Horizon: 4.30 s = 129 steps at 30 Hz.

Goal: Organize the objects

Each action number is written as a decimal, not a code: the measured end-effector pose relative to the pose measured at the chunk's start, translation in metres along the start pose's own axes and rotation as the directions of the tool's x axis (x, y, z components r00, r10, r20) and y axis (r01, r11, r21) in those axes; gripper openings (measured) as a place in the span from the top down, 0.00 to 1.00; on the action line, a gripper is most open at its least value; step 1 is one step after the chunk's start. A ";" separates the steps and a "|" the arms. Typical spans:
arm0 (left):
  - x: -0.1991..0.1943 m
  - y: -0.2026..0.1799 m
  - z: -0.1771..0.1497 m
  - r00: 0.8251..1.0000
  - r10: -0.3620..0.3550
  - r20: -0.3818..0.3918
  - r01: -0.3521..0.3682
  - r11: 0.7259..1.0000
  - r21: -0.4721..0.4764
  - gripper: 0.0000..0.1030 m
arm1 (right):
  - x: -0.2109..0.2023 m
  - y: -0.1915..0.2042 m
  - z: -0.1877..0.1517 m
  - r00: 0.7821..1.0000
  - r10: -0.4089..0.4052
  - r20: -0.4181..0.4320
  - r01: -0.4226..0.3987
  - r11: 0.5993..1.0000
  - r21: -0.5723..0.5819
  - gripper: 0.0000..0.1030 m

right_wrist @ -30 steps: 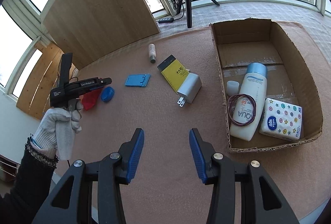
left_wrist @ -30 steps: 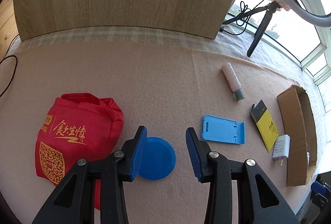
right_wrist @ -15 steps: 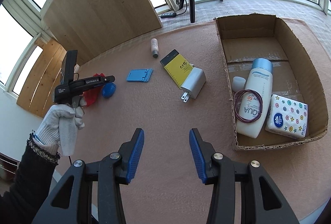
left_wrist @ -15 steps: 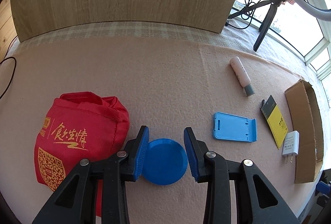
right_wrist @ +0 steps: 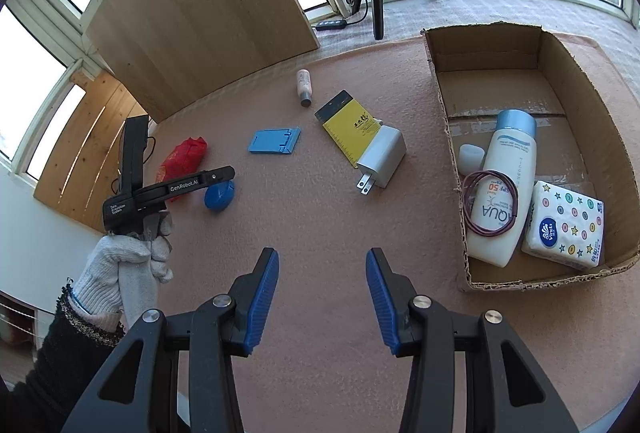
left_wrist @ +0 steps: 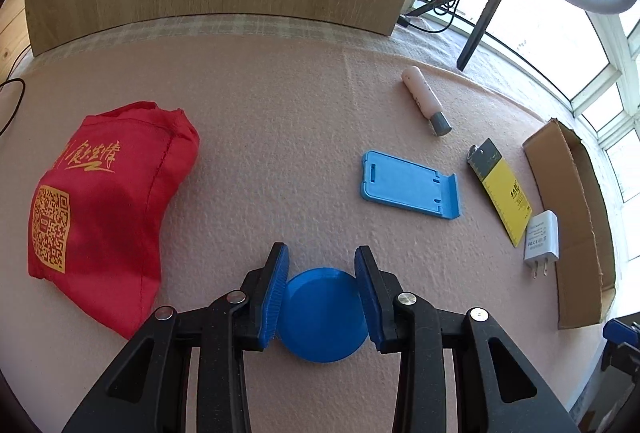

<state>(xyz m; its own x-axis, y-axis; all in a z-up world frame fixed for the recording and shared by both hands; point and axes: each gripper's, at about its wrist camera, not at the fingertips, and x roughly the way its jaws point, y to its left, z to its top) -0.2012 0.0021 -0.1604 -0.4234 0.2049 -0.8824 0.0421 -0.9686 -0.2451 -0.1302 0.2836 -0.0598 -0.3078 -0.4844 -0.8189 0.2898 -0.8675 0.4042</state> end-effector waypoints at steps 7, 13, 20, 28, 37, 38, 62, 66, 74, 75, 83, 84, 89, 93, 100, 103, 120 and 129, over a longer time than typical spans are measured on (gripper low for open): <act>-0.010 -0.030 -0.040 0.999 -0.049 -0.005 0.049 0.999 0.012 0.64 | 0.013 0.010 0.000 0.999 0.026 -0.018 -0.026 0.999 -0.018 0.59; -0.020 -0.043 -0.069 0.996 -0.087 -0.016 0.088 0.996 0.018 0.64 | 0.025 0.016 -0.004 0.998 0.043 -0.041 -0.044 0.999 -0.026 0.59; -0.039 -0.048 -0.088 0.997 -0.072 -0.025 0.075 0.990 0.116 0.59 | 0.045 0.019 -0.006 0.996 0.059 -0.063 -0.060 0.998 -0.019 0.59; -0.052 -0.047 -0.108 0.994 -0.102 -0.047 0.109 0.975 0.195 0.50 | 0.079 0.046 -0.012 0.987 0.097 -0.125 -0.107 0.991 -0.080 0.59; -0.049 -0.048 -0.109 0.993 -0.109 -0.050 0.117 0.973 0.200 0.50 | 0.111 0.069 -0.013 0.978 0.095 -0.187 -0.124 0.981 -0.147 0.59; -0.048 -0.047 -0.109 0.993 -0.110 -0.052 0.118 0.973 0.200 0.50 | 0.114 0.070 -0.012 0.976 0.093 -0.196 -0.123 0.981 -0.149 0.59; -0.038 -0.057 -0.108 0.994 -0.105 -0.039 0.111 0.973 0.203 0.51 | 0.142 0.080 -0.007 0.955 0.075 -0.287 -0.124 0.980 -0.153 0.70; -0.041 -0.064 -0.105 0.993 -0.113 -0.026 0.116 0.972 0.206 0.51 | 0.134 0.076 -0.005 0.963 0.066 -0.262 -0.109 0.982 -0.153 0.70; -0.056 -0.097 -0.092 0.991 -0.133 0.015 0.124 0.956 0.267 0.51 | 0.098 0.059 0.006 0.981 0.067 -0.183 -0.092 0.986 -0.137 0.70; -0.058 -0.103 -0.089 0.990 -0.137 0.020 0.127 0.952 0.277 0.52 | 0.093 0.056 0.008 0.983 0.065 -0.170 -0.088 0.987 -0.134 0.70; -0.068 -0.161 -0.065 0.980 -0.190 0.057 0.157 0.917 0.367 0.52 | 0.045 0.026 0.028 0.998 0.034 -0.055 -0.040 0.994 -0.103 0.70; -0.068 -0.170 -0.061 0.979 -0.197 0.060 0.161 0.912 0.377 0.52 | 0.039 0.020 0.031 0.999 0.029 -0.042 -0.033 0.995 -0.098 0.70; -0.065 -0.214 -0.047 0.970 -0.235 0.064 0.187 0.886 0.425 0.52 | 0.014 -0.011 0.044 1.000 -0.003 0.014 0.003 0.998 -0.066 0.70; -0.054 -0.250 -0.039 0.963 -0.265 0.053 0.213 0.864 0.456 0.52 | -0.001 -0.040 0.051 0.999 -0.033 0.043 0.034 0.999 -0.034 0.70; -0.035 -0.307 -0.033 0.951 -0.306 0.030 0.252 0.831 0.496 0.52 | -0.022 -0.088 0.059 0.993 -0.084 0.077 0.083 0.996 0.020 0.70; -0.027 -0.326 -0.032 0.948 -0.318 0.021 0.264 0.821 0.506 0.52 | -0.028 -0.105 0.061 0.991 -0.102 0.084 0.098 0.994 0.041 0.70; -0.016 -0.333 -0.028 0.947 -0.322 -0.002 0.280 0.821 0.497 0.61 | -0.039 -0.139 0.061 0.986 -0.132 0.105 0.120 0.986 0.113 0.65; -0.038 -0.277 -0.035 0.956 -0.293 0.018 0.255 0.859 0.444 0.54 | -0.030 -0.108 0.065 0.992 -0.087 0.095 0.081 0.995 0.061 0.59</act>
<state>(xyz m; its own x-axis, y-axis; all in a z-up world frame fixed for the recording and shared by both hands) -0.1655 0.2672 -0.0730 -0.4337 0.4773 -0.7643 -0.4734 -0.8424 -0.2575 -0.2112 0.3846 -0.0519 -0.4164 -0.4159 -0.8085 0.2084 -0.9092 0.3603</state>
